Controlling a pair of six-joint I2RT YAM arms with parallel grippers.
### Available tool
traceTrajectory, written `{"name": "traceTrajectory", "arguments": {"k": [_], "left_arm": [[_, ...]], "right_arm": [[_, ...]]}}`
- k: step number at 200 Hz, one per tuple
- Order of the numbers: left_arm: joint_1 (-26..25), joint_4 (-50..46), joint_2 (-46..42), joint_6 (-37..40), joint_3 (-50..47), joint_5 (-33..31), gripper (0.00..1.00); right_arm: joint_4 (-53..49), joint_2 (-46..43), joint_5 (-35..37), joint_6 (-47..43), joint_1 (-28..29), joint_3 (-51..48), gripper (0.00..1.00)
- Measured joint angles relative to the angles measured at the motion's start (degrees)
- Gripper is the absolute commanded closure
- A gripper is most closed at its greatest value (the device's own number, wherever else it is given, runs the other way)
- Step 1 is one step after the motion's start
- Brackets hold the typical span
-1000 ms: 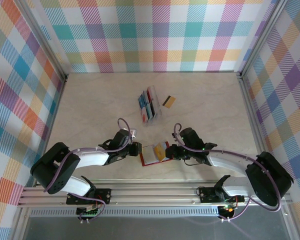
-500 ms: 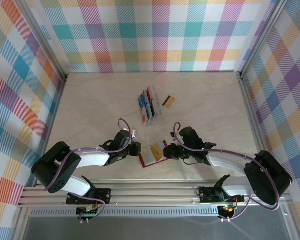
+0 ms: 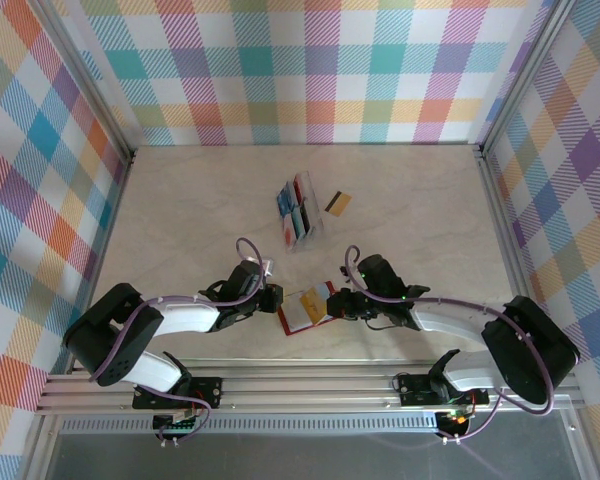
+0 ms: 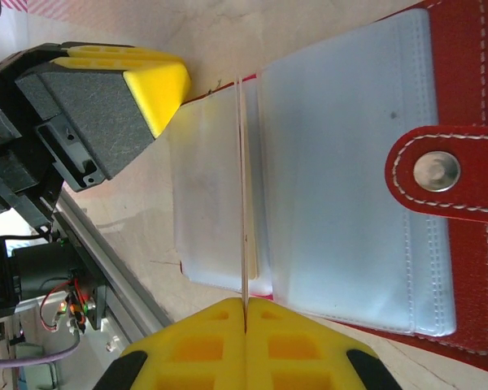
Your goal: Put the credit cards into the card holder
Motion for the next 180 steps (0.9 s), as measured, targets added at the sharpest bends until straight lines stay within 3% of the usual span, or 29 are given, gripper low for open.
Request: {"name": "traceTrajectory", "arguments": {"k": [59, 180], "left_arm": [[0.0, 0.6, 0.3, 0.0, 0.0, 0.0, 0.82], [0.0, 1.3, 0.8, 0.0, 0.0, 0.0, 0.82]], "right_arm": [[-0.6, -2.5, 1.3, 0.0, 0.0, -0.5, 1.0], [2.5, 0.6, -1.5, 0.5, 0.0, -0.6, 1.0]]}}
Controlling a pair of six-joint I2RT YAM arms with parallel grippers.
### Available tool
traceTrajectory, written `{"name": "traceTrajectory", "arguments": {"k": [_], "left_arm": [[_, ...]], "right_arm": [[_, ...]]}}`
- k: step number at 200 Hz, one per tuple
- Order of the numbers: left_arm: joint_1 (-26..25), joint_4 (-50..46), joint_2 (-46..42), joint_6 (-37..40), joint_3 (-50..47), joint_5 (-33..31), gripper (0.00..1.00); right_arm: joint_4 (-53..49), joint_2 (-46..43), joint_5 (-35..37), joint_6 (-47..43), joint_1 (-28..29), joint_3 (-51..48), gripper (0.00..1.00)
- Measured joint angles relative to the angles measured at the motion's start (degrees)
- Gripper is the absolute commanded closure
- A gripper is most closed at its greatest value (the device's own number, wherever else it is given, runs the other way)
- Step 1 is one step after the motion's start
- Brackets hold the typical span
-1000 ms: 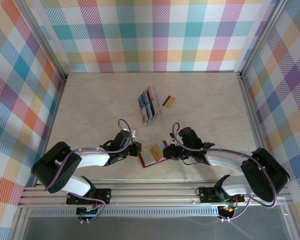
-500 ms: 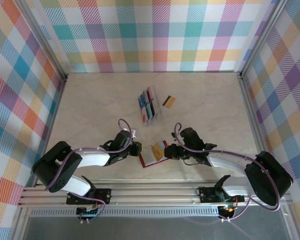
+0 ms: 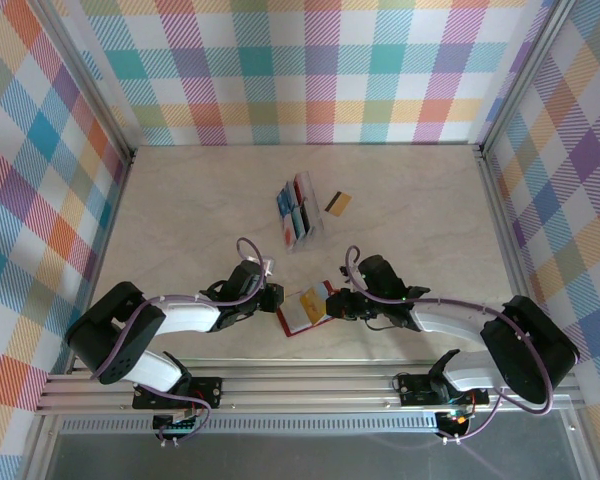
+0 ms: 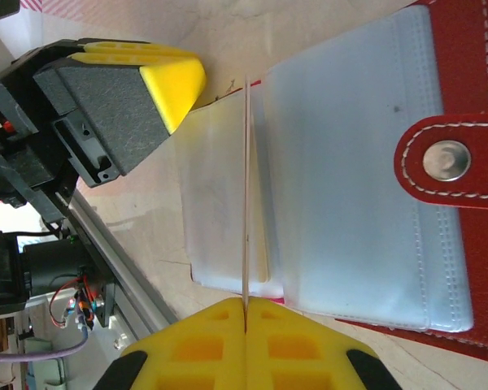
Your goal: Put the credit cards into the card holder
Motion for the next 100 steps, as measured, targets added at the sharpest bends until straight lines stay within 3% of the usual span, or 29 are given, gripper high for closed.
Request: {"name": "traceTrajectory", "arguments": {"k": [66, 100], "left_arm": [[-0.4, -1.5, -1.3, -0.7, 0.0, -1.3, 0.84], [-2.3, -7.3, -13.7, -2.4, -2.1, -6.7, 0.84]], "right_arm": [[2.4, 3.0, -1.0, 0.5, 0.0, -0.8, 1.0], [3.1, 3.0, -1.0, 0.6, -0.3, -0.9, 1.0]]}}
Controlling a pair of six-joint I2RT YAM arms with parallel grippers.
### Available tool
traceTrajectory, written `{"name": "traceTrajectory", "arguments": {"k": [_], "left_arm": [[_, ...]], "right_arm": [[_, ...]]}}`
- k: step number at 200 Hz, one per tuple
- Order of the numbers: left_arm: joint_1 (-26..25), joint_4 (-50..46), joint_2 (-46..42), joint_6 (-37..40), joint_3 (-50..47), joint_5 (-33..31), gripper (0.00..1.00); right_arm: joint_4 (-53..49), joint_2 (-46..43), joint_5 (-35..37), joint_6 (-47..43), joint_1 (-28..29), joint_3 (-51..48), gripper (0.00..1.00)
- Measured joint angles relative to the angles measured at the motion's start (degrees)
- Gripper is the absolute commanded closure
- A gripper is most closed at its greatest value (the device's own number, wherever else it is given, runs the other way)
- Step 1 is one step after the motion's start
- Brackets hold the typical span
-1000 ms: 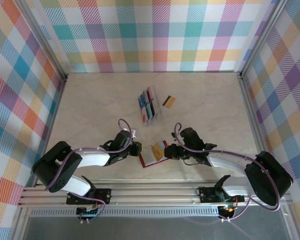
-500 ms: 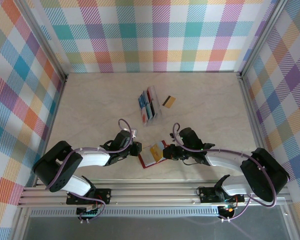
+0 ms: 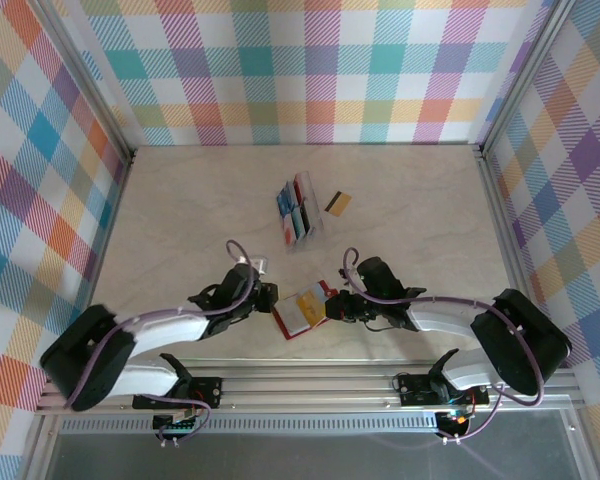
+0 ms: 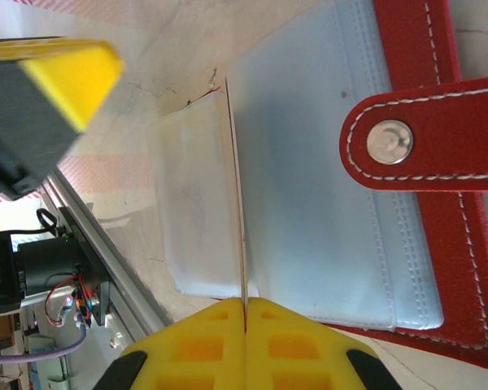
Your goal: Put the credit cards into the card holder
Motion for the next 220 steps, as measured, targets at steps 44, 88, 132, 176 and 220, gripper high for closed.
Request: {"name": "traceTrajectory", "arguments": {"k": [44, 88, 132, 176, 220], "left_arm": [[-5.3, -2.1, -6.0, -2.8, -3.6, -3.0, 0.85], [-7.9, 1.1, 3.7, -4.1, -4.0, -3.3, 0.85], [-8.0, 6.8, 12.0, -4.1, 0.3, -5.0, 0.85], [-8.3, 6.9, 14.5, -4.0, 2.4, -7.3, 0.85], [-8.6, 7.1, 15.1, -3.9, 2.8, -8.0, 0.86]], "right_arm": [[0.1, -0.7, 0.7, 0.0, -0.2, -0.3, 1.0], [0.1, -0.9, 1.2, 0.0, -0.2, -0.6, 1.0], [0.1, -1.5, 1.6, 0.0, -0.6, -0.9, 1.0], [-0.1, -4.9, 2.4, 0.6, -0.6, -2.9, 1.0], [2.0, -4.3, 2.6, 1.8, -0.6, -4.8, 1.0]]}}
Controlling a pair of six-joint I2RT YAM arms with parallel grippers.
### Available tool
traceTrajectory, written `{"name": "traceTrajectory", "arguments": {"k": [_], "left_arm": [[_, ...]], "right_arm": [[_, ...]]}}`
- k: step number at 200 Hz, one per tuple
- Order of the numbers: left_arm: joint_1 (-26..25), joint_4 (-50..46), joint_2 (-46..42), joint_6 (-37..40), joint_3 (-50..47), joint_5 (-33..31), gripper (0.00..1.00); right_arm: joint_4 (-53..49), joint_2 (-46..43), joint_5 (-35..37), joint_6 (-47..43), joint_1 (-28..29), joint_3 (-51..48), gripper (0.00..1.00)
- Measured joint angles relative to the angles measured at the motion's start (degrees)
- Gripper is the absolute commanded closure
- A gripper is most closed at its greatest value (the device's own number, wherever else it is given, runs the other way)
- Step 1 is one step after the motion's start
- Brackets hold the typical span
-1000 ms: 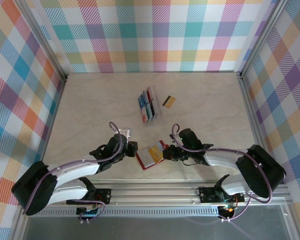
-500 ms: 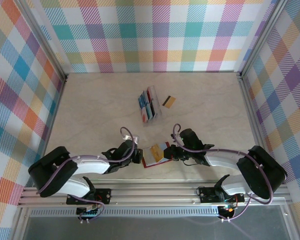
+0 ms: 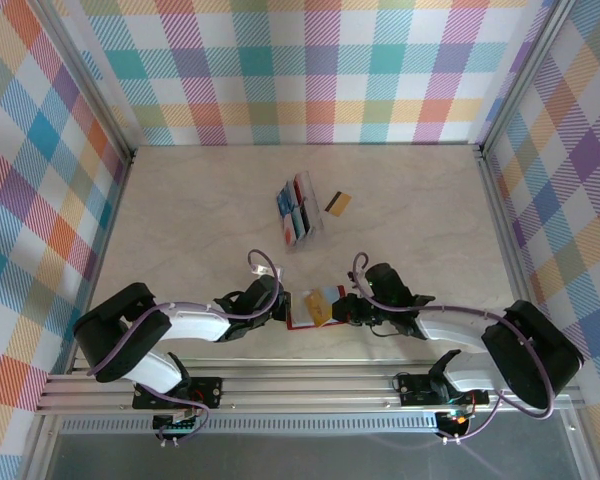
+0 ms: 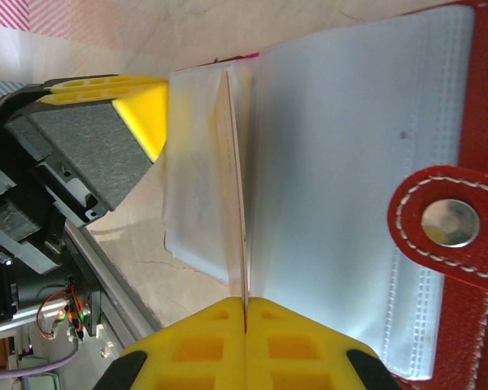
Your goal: Put the credit cards into the card holder
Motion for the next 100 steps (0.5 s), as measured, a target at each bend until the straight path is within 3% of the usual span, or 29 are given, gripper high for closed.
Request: {"name": "traceTrajectory", "arguments": {"k": [100], "left_arm": [[0.0, 4.0, 0.7, 0.0, -1.4, -0.1, 0.86]], "right_arm": [[7.0, 6.9, 3.4, 4.1, 0.1, 0.3, 1.0]]}}
